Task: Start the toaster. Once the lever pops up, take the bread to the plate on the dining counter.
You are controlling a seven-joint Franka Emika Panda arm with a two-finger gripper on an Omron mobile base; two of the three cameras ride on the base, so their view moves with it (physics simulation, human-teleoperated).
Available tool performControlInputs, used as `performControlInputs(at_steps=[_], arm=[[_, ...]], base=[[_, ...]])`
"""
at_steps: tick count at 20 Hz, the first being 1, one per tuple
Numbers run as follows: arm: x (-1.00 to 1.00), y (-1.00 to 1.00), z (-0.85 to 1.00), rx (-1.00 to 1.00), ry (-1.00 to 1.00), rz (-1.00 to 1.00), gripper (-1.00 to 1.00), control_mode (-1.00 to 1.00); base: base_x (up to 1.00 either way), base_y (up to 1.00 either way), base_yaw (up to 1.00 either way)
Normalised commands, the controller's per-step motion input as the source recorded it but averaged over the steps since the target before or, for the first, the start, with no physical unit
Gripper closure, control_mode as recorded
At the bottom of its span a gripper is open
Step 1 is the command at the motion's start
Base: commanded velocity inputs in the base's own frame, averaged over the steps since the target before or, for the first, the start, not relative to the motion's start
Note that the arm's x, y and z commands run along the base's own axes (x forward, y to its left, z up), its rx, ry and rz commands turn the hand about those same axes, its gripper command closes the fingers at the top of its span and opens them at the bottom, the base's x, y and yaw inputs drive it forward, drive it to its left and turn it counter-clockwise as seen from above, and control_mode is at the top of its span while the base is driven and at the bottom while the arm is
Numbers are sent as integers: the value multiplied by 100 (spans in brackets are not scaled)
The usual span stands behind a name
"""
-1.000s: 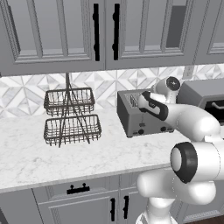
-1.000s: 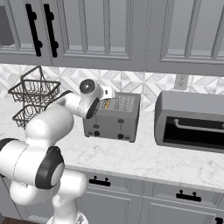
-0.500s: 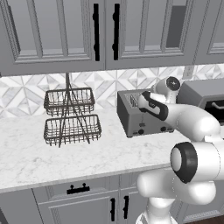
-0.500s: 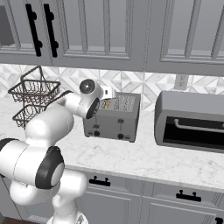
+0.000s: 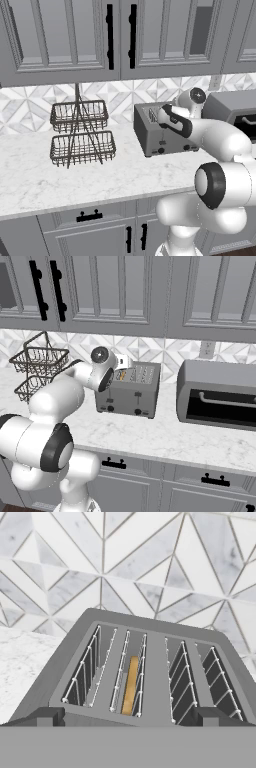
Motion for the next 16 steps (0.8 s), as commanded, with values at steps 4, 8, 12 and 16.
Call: performControlInputs(at_steps=[4,8,12,16], arm=[[0,0,0,0,0,0,-100,-100],[0,0,0,0,0,0,-100,-100],[0,0,0,0,0,0,-100,-100],[0,0,0,0,0,0,-100,-100]], base=[[0,0,0],[0,0,0],[0,0,0],[0,0,0]])
